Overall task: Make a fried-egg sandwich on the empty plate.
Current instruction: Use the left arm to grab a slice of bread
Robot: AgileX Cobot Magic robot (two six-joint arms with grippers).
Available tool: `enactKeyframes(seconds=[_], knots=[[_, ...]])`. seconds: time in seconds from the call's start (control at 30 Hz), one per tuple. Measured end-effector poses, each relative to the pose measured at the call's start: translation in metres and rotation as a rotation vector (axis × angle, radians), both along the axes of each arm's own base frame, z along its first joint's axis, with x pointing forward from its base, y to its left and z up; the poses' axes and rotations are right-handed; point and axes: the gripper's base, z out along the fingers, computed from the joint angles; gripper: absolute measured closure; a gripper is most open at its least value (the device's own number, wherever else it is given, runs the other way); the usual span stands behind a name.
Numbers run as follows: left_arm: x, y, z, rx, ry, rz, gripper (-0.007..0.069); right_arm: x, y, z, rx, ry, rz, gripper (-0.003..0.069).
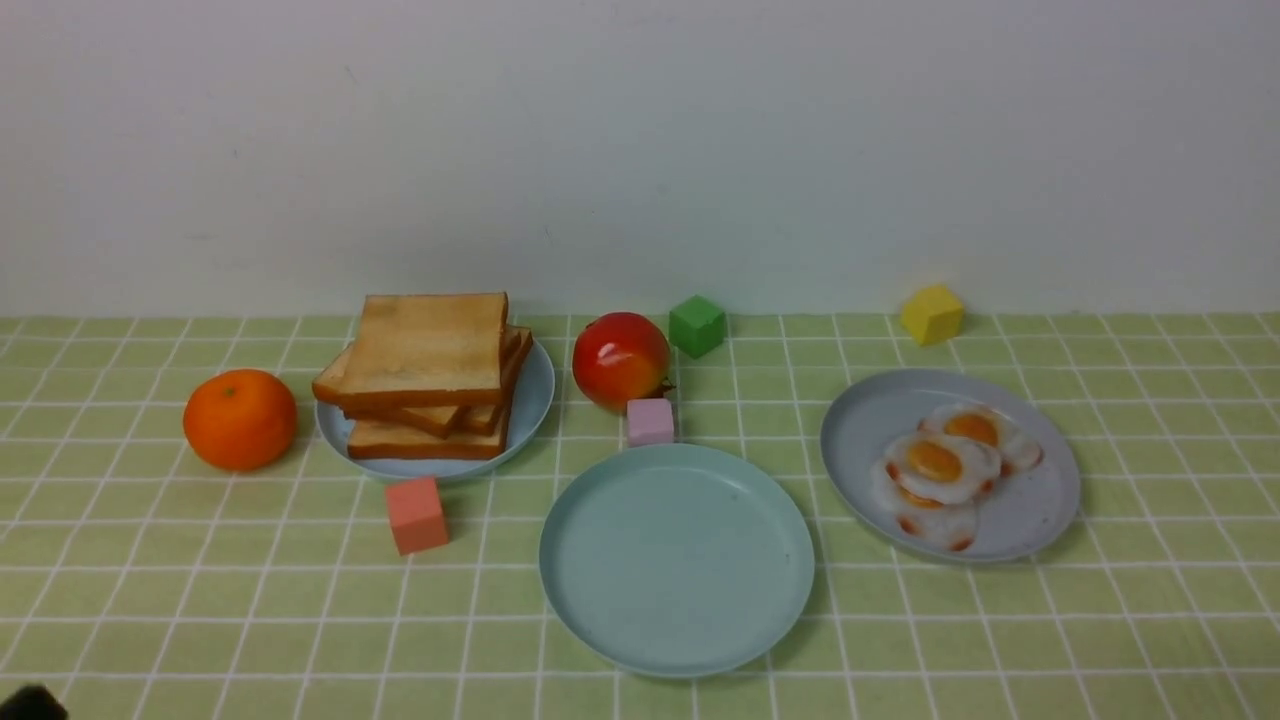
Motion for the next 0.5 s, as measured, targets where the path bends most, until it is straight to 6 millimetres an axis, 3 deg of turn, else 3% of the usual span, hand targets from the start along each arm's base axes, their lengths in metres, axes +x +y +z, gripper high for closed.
enactKeyframes(seconds=[0.1, 0.3, 0.5], knots=[[-0.001, 0.001, 0.014, -0.017, -0.15, 0.011, 0.0386, 0.001, -0.003, 0.007, 0.028, -0.074, -0.035, 0.0418], [-0.002, 0.002, 0.022, -0.028, -0.243, 0.018, 0.0386, 0.001, -0.004, 0.01, 0.042, -0.107, -0.052, 0.0418], [-0.005, 0.003, 0.033, -0.101, -0.36, 0.02, 0.0386, 0.001, -0.014, 0.027, 0.254, -0.276, -0.154, 0.0418]])
